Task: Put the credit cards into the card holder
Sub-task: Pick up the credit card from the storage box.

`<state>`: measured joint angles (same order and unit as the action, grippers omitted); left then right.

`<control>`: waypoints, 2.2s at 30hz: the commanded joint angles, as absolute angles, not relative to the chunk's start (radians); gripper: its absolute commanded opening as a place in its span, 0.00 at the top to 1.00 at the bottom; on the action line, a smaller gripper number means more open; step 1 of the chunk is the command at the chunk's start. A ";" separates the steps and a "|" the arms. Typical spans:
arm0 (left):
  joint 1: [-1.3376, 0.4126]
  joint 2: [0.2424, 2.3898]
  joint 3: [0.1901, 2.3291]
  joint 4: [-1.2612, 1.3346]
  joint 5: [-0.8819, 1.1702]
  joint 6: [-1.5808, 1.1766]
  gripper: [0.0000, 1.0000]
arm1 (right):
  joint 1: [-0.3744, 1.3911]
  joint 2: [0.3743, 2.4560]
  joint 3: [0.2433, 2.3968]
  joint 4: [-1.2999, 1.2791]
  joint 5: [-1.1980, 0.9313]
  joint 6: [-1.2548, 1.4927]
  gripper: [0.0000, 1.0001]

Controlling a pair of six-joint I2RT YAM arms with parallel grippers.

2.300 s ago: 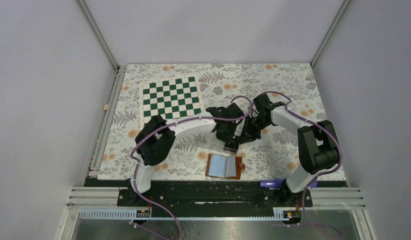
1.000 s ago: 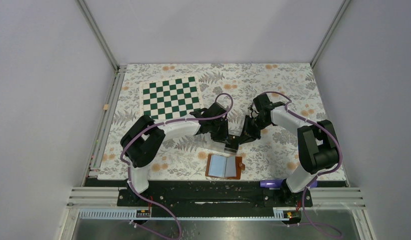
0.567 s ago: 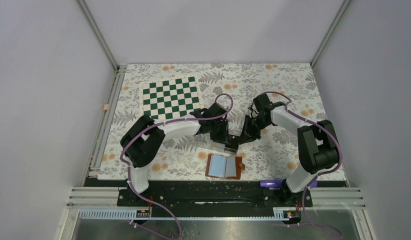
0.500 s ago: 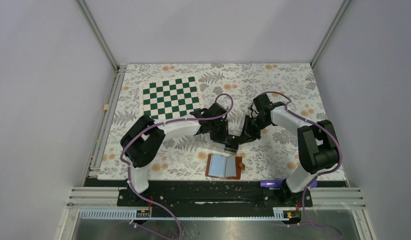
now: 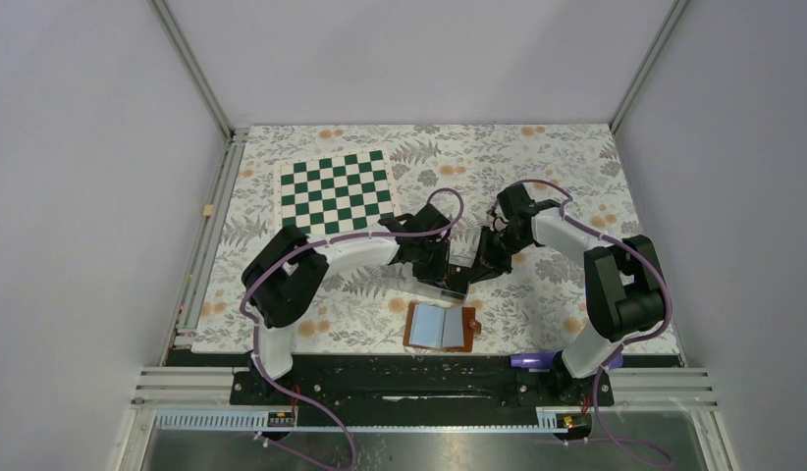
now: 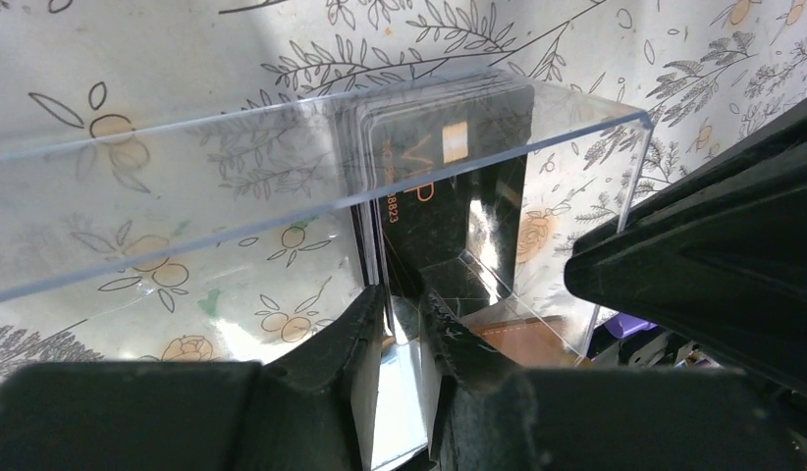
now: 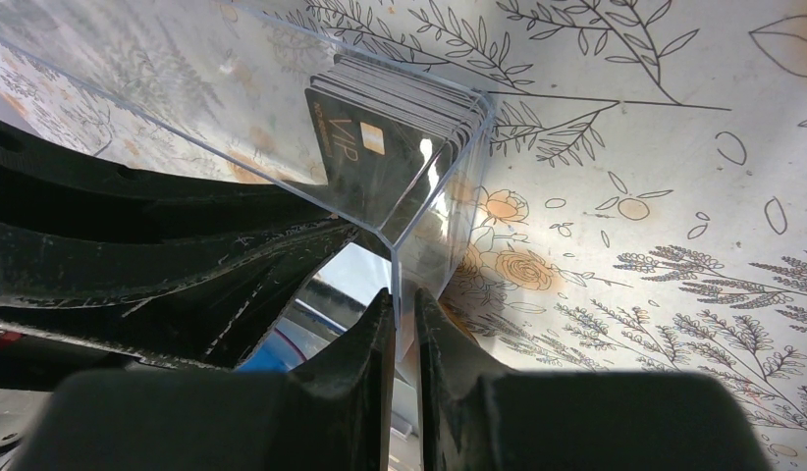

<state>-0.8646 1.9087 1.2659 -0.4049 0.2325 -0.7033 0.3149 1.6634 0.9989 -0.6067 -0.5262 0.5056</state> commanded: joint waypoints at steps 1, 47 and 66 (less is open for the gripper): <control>-0.878 1.941 1.323 -0.407 0.229 -0.683 0.81 | 0.325 1.697 0.979 -0.618 -0.497 0.475 0.84; -0.939 1.875 1.424 -0.400 0.238 -0.653 0.86 | 0.325 1.697 0.982 -0.628 -0.486 0.469 0.84; -0.939 1.944 1.445 -0.462 0.206 -0.651 0.87 | 0.325 1.695 0.980 -0.628 -0.487 0.469 0.84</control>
